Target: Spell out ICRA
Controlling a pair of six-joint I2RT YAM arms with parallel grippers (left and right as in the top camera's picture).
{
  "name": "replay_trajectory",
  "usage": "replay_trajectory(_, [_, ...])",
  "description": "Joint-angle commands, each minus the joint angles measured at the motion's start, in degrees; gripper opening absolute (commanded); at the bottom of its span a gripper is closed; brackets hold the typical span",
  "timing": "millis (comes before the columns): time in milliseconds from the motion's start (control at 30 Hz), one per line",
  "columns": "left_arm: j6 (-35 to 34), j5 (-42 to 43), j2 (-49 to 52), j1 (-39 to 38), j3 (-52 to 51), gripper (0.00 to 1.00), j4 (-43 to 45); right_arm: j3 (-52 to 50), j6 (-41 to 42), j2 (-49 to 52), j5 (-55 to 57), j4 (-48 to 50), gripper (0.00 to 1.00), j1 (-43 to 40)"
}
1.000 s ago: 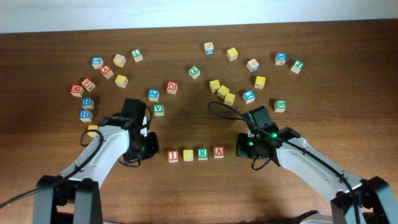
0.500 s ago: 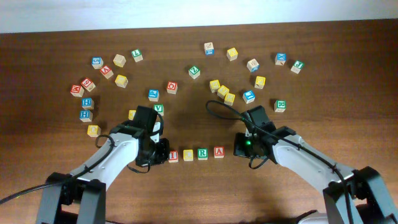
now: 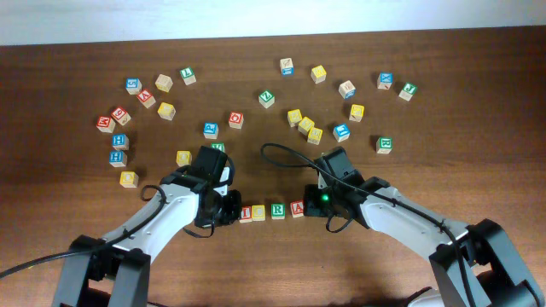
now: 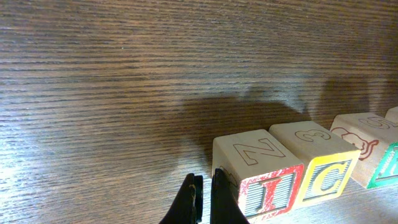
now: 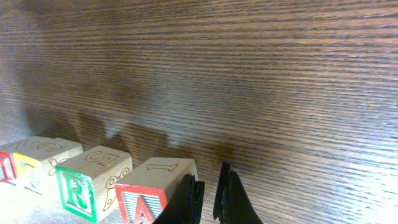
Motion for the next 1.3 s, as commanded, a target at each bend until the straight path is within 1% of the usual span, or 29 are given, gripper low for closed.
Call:
replay_trajectory(0, [-0.57,1.33,-0.09,-0.26,-0.42,0.00,0.33,-0.02,0.02,0.79,-1.20,0.33,0.04,0.37])
replay_trajectory(200, [-0.55,1.55,-0.09,-0.26,-0.42,0.00,0.83,-0.02,4.11,0.79,-1.27,0.13,0.04,0.44])
replay_trajectory(367, [-0.50,2.43,-0.09,-0.26,-0.42,0.00,1.01,-0.02,9.29,0.90,-0.52,0.31,0.04,3.30])
replay_trajectory(533, [-0.48,2.62,-0.09,-0.26,-0.42,0.00,1.03,-0.02,9.53,0.90,-0.68,0.39,0.04,3.30])
replay_trajectory(600, [2.10,3.65,-0.09,-0.26,-0.42,0.00,1.64,-0.02,9.46,0.90,-0.68,1.49,0.04,3.30])
replay_trajectory(667, [2.08,3.67,-0.09,-0.26,-0.42,0.00,1.68,-0.02,8.74,0.90,-0.72,2.10,0.04,3.30])
replay_trajectory(733, [2.10,3.69,-0.09,-0.26,-0.42,0.00,2.08,-0.02,5.75,0.90,-0.66,2.69,0.04,3.30])
replay_trajectory(933, [2.08,5.35,-0.09,-0.26,-0.42,0.00,2.47,-0.02,6.05,0.90,-1.18,2.40,0.04,3.32])
replay_trajectory(1033, [2.08,5.79,-0.09,-0.26,-0.42,0.00,2.51,-0.02,7.17,0.90,-1.44,2.05,0.04,3.32])
replay_trajectory(1100, [2.08,5.81,-0.09,-0.26,-0.42,0.00,2.97,-0.02,9.88,0.90,-1.62,1.57,0.04,3.32])
replay_trajectory(1267, [2.51,5.84,-0.09,-0.26,-0.42,0.00,4.26,-0.02,11.72,0.90,-1.68,1.11,0.04,3.32])
